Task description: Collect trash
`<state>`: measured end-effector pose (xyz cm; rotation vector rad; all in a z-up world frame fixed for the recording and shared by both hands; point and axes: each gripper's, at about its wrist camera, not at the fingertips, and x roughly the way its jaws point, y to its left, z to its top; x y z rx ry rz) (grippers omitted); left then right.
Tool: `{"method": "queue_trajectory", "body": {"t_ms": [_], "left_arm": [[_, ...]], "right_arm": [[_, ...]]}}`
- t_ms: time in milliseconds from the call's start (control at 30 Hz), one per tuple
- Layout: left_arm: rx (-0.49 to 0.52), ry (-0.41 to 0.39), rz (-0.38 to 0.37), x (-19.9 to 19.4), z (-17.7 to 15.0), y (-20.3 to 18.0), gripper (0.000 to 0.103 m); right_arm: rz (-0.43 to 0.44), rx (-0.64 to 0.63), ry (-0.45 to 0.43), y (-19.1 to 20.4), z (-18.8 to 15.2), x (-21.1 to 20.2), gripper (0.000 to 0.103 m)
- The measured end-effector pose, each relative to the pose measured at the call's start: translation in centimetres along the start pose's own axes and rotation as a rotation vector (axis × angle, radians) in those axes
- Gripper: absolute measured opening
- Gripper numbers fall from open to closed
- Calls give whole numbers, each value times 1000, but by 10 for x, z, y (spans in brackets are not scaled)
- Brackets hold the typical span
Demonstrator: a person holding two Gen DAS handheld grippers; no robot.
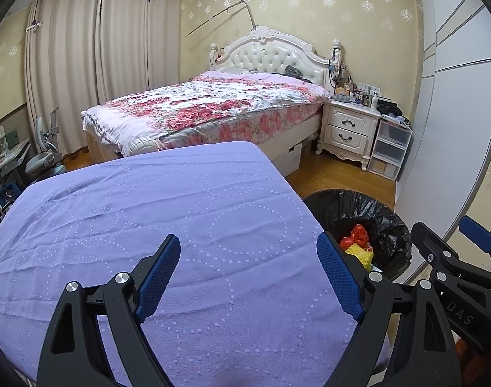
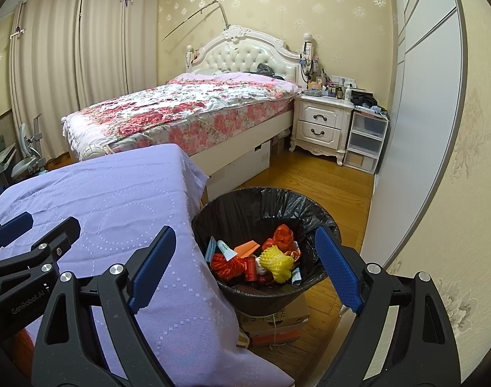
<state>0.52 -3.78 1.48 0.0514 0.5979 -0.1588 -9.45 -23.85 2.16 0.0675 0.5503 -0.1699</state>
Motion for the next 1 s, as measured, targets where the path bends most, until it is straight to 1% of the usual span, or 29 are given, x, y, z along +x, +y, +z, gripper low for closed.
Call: {"method": "queue_trajectory", "body": {"t_ms": [367, 633, 733, 867, 1000], "left_arm": [[-16, 1, -13, -1, -1, 3, 84], [2, -40, -8, -6, -2, 0, 84], [4, -39, -8, -6, -1, 0, 84], [-4, -21, 7, -2, -1, 4, 85], [-26, 33, 21, 8, -2, 15, 85]], "right_arm": [[-1, 0, 1, 1, 0, 0, 86], [-2, -2, 0, 1, 0, 0, 86], [2, -1, 2, 2, -1, 0, 86], [9, -6, 6, 8, -3, 2, 86], [22, -21, 19, 17, -5, 7, 86]]}}
